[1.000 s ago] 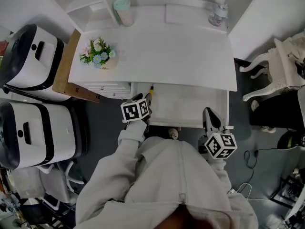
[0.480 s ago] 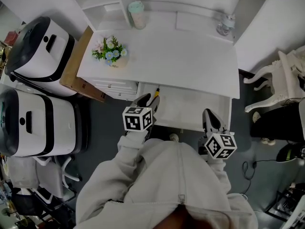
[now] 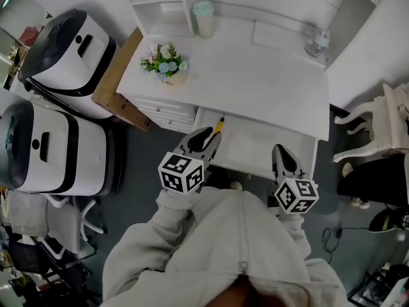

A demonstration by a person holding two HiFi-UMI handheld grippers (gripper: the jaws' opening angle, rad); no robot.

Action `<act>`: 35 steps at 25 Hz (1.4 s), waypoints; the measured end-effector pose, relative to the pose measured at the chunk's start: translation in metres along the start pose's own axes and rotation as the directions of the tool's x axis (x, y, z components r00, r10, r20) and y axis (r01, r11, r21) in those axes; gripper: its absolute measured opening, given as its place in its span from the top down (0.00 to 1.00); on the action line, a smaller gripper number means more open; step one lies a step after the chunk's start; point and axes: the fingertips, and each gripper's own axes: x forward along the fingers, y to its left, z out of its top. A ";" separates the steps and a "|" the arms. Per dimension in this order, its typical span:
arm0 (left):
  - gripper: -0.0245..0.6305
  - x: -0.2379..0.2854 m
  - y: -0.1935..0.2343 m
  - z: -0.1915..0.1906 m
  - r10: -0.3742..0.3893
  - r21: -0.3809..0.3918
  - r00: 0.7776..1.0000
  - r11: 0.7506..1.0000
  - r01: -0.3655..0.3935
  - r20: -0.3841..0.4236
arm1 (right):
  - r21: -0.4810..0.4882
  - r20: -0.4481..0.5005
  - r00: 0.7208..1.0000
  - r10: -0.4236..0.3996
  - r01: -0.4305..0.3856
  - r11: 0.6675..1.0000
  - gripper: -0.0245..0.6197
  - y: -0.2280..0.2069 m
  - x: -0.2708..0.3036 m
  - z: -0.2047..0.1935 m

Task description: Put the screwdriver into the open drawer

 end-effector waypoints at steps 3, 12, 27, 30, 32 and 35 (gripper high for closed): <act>0.88 -0.010 -0.006 0.010 0.004 0.034 0.999 0.999 -0.006 0.039 | -0.027 0.004 1.000 0.018 -0.018 0.999 0.91 0.007 0.001 0.004; 0.93 -0.015 -0.021 0.006 0.019 0.108 0.998 0.994 -0.025 0.056 | -0.088 0.011 1.000 0.001 0.000 0.996 0.91 0.007 -0.002 0.008; 0.93 -0.011 -0.021 -0.003 0.038 0.096 0.999 0.995 -0.040 0.031 | -0.106 0.007 1.000 0.017 -0.016 0.994 0.91 0.006 0.003 0.012; 0.93 -0.010 -0.023 -0.005 0.032 0.096 0.999 0.995 -0.034 0.024 | -0.100 0.007 1.000 0.010 -0.009 0.995 0.91 0.004 0.002 0.011; 0.93 -0.008 -0.025 -0.006 0.028 0.093 0.999 0.995 -0.030 0.019 | -0.096 0.006 1.000 0.005 -0.004 0.995 0.91 0.002 0.001 0.011; 0.93 -0.007 -0.026 -0.008 0.027 0.090 1.000 0.996 -0.028 0.016 | -0.092 0.002 1.000 0.001 -0.001 0.996 0.91 0.000 0.000 0.010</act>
